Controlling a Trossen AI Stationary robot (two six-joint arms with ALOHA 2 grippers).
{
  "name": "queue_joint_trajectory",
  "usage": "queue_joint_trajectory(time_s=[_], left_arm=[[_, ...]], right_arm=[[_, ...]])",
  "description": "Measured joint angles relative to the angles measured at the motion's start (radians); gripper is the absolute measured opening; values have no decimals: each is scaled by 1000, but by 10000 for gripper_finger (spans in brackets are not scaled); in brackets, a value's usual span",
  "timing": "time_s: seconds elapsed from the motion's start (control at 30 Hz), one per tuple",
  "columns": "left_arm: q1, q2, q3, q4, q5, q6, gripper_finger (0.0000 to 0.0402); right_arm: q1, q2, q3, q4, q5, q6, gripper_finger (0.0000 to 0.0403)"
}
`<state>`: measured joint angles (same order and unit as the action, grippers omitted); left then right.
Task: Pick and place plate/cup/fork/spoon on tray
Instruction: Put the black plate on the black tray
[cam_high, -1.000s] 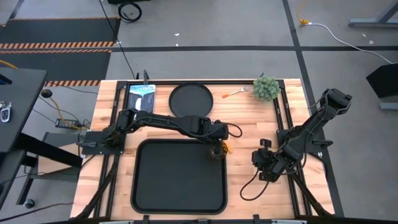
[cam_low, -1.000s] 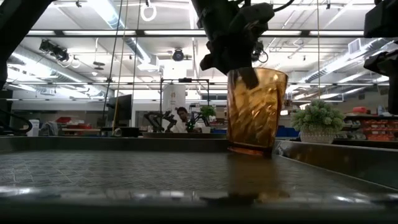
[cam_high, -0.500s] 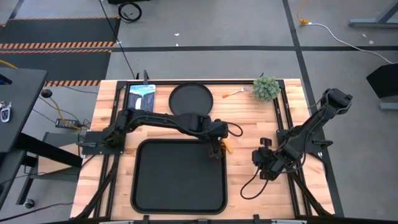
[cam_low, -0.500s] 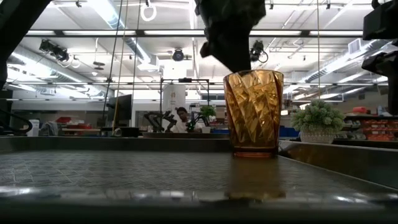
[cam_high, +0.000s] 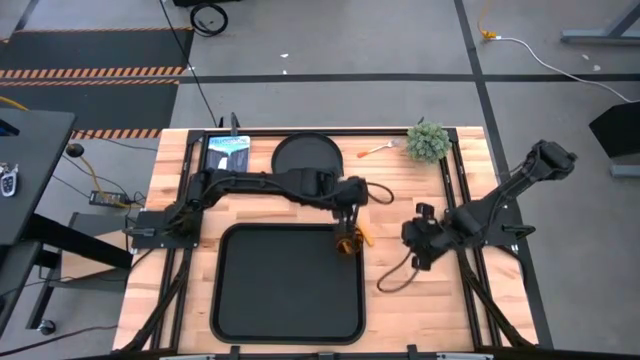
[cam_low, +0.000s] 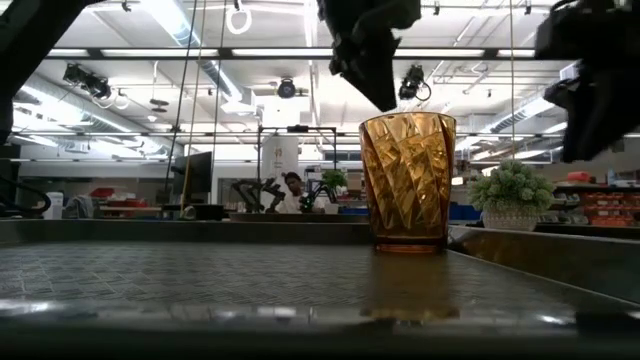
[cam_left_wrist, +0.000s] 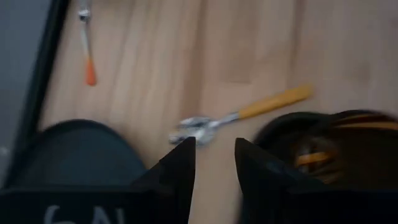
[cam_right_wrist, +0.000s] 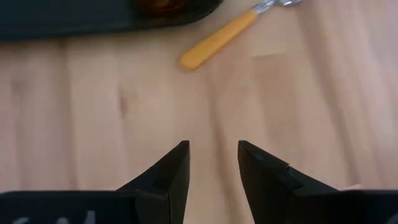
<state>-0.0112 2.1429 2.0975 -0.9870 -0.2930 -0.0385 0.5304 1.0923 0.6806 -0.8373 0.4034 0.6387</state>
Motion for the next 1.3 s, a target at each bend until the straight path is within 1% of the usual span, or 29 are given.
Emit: queue_joint_trajectory(time_s=[0.1, 0.2, 0.33, 0.47, 0.6, 0.7, 0.8, 0.93, 1.0, 1.07, 1.17, 1.3], left_arm=[[48, 0, -4, -1, -7, 100, 121], [106, 0, -38, 34, -3, 142, 120], [174, 0, -85, 92, 35, 185, 120], [234, 0, -119, 158, 117, 252, 120], [299, 0, -126, 161, 182, 329, 120], [352, 0, -126, 142, 236, 405, 120], [416, 0, -126, 100, 314, 516, 120], [528, 0, -126, 28, 400, 629, 120], [593, 0, -126, -2, 439, 642, 120], [657, 0, -126, -20, 492, 619, 120], [738, 0, -126, -58, 573, 542, 120], [792, 0, -126, -118, 605, 417, 120]], right_arm=[[-93, -22, 0, 1, 0, -58, 132], [-163, -36, 0, 4, -3, -90, 128], [-231, -49, 0, 41, -2, -100, 127], [-304, -47, 0, 152, -12, -103, 127], [-378, -46, 0, 233, -22, -174, 127], [-440, -46, 0, 287, -5, -249, 127], [-492, -46, 0, 367, 15, -334, 127], [-540, -46, 0, 501, 16, -429, 127], [-554, -46, 0, 554, 16, -440, 127], [-565, -46, 0, 584, 16, -441, 128], [-579, -46, 0, 587, 16, -441, 128], [-579, -46, 0, 570, 14, -396, 128]])
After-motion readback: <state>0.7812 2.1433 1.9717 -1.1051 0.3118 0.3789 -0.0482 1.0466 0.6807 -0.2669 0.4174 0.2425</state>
